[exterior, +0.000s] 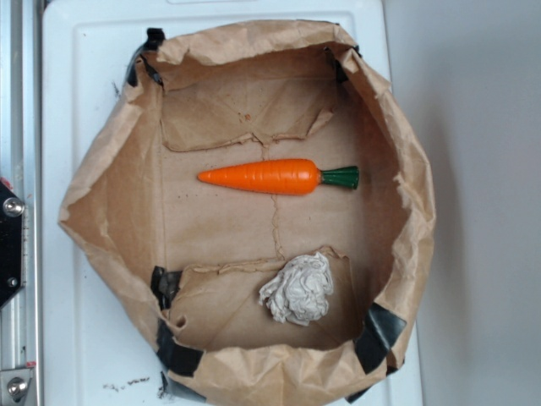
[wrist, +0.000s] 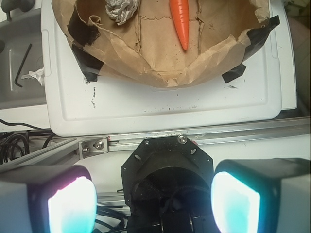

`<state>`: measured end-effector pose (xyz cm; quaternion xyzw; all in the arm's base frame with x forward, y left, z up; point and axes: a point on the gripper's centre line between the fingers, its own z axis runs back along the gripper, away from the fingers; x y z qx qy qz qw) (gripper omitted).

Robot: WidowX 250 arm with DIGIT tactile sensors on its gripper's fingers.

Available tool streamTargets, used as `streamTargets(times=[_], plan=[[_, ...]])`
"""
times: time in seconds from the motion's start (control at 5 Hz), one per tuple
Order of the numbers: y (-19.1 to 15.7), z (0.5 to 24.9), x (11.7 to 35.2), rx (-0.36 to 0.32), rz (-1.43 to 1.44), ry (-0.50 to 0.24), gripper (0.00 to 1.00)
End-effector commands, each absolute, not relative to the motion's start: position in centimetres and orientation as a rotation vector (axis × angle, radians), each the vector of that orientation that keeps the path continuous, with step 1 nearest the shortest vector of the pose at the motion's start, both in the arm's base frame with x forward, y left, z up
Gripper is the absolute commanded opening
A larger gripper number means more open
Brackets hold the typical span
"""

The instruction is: Grab the white paper.

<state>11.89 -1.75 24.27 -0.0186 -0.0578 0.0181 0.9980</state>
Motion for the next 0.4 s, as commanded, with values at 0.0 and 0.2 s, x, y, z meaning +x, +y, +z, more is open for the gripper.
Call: streamTargets(times=[0.0,0.2], plan=[[-1.7,24.3,11.9,-0.037,0.036,-0.116,1.00],[-2.8,24.4,14.5,-0.024,0.088,-0.194,1.00]])
